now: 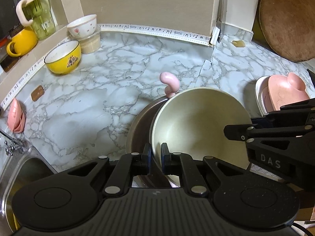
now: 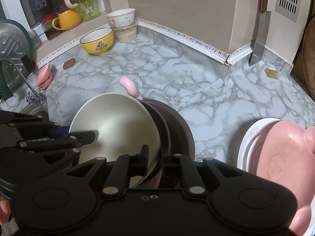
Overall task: Organize plates and bowls
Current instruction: 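Lower the cream bowl into the pink saucepan and open both grippers, then close both grippers on the steel bowl rim holding the nested pans, then lift the nested steel bowl stack and carry it toward the stove, then lower the nested stack onto the pink bear plate stack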
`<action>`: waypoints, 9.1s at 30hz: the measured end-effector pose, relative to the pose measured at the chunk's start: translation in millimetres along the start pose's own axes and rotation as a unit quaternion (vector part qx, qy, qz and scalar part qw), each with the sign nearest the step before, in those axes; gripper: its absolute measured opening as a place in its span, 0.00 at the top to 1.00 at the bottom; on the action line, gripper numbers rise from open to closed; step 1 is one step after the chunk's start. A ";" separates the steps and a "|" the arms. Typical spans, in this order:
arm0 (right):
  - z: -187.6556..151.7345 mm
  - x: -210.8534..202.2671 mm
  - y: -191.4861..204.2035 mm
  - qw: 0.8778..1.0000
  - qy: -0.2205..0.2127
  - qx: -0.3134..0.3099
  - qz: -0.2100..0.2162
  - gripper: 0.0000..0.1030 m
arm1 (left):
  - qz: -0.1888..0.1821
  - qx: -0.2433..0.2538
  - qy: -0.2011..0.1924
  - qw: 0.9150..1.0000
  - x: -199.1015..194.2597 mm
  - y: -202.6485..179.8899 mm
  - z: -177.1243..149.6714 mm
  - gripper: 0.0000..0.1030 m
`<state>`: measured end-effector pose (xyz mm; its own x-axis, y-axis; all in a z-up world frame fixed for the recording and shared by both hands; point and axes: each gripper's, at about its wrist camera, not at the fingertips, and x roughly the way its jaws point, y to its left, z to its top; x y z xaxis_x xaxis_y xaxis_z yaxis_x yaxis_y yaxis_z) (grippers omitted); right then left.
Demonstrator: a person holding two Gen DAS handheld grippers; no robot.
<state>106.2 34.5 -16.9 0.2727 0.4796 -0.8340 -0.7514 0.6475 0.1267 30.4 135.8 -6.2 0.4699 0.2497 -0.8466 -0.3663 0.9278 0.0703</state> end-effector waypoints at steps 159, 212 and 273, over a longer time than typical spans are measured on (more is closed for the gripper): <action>-20.6 -57.6 -117.4 0.990 -0.030 0.137 -0.021 0.86 | -0.136 -0.078 -0.035 0.987 -15.1 -23.3 31.6 0.88; -93.5 -79.5 -264.5 0.963 -0.039 0.250 -0.094 0.85 | -0.176 0.032 -0.006 0.984 50.3 -189.0 65.4 0.88; -88.5 -95.5 -262.6 0.957 -0.061 0.249 -0.134 0.63 | -0.189 0.051 -0.055 0.979 36.6 -163.4 67.0 0.88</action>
<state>224.3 -233.8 -18.0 0.5065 0.3022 -0.8075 -0.2727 0.9446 0.1825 161.3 11.9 -13.4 0.6417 -0.0947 -0.7611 -0.0693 0.9811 -0.1805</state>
